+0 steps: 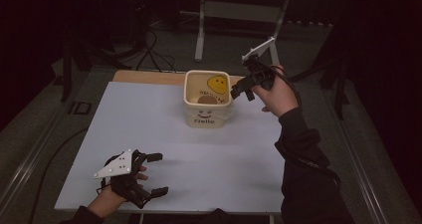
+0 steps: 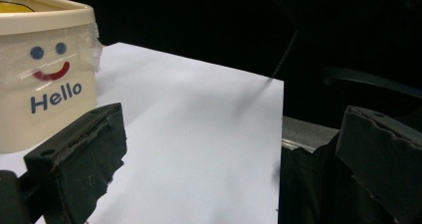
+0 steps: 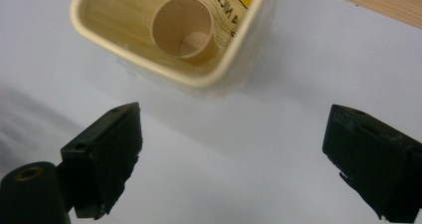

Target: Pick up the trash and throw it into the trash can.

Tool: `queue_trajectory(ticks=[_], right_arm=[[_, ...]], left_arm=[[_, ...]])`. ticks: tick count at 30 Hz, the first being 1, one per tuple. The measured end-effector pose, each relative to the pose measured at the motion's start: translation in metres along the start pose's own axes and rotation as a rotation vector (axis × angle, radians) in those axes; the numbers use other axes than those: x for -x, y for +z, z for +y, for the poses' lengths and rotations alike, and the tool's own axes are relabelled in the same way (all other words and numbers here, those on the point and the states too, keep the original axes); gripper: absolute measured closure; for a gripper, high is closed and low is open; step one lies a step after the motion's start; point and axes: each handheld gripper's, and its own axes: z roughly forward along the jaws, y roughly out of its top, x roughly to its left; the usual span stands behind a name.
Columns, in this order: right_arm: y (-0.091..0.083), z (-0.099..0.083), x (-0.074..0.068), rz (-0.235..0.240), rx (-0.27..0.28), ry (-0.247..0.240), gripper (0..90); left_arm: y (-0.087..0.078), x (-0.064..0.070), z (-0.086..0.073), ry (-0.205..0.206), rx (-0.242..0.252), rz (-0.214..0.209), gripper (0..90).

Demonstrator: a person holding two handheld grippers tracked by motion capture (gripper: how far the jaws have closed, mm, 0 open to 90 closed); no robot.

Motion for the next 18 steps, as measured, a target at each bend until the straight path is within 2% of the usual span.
queue_trajectory(ticks=[3, 7, 18], right_arm=[[0.0, -0.01, 0.004, -0.008, 0.002, -0.005, 8.7], [0.002, -0.024, 0.009, 0.005, 0.012, -0.015, 8.7], [0.018, -0.072, 0.035, 0.013, 0.015, -0.004, 8.7]], left_arm=[[0.0, 0.0, 0.0, 0.004, -0.004, 0.001, 0.5], [0.0, -0.001, 0.0, 0.006, -0.006, 0.002, 0.5], [0.001, 0.0, 0.0, 0.002, -0.005, 0.001, 0.5]])
